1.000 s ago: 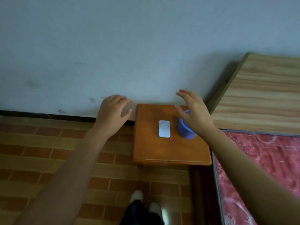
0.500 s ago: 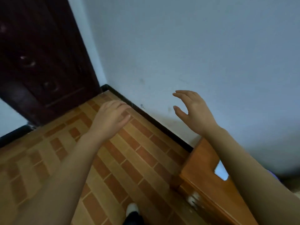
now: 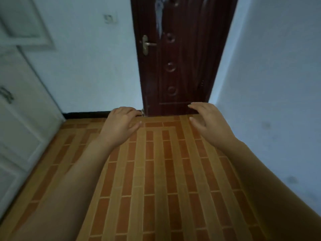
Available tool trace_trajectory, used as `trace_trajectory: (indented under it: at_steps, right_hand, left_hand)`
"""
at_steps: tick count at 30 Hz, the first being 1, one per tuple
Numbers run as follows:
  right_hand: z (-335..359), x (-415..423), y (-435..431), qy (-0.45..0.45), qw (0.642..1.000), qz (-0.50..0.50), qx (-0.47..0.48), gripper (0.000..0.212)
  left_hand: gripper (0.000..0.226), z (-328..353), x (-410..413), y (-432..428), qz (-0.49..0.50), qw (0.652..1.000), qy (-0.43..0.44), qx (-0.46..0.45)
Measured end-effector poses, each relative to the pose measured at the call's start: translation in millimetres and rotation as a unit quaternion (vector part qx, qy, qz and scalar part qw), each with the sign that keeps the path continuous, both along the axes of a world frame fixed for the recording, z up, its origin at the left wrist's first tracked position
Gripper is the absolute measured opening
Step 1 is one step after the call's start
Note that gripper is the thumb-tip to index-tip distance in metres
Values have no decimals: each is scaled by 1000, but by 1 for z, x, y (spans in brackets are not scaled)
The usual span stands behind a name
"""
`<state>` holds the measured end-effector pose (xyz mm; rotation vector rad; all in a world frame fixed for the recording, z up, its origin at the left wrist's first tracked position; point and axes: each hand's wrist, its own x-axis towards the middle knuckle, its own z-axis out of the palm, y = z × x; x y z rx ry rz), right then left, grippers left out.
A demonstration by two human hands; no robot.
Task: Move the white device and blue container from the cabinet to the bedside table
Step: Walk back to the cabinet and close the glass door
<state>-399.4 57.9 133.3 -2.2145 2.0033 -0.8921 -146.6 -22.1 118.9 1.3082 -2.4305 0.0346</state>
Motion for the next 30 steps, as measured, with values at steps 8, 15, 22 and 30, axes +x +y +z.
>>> trace_trajectory:
  at_steps: [8,15,22,30]
  right_hand:
    - [-1,105,-72,-25,986,166,14,41]
    - [8,156,-110,-40,960,279,11,39]
    - [15,169,-152,-18,942,336,20,40]
    - [9,185,-196,-12,931,364,26,40]
  left_hand:
    - [38,5,119,12,185,983,11,14]
    - [36,6,172,33,322,946,42,14]
    - [36,0,174,25,373,926,48,21]
    - [34,-6,174,-5,412,910,51,4]
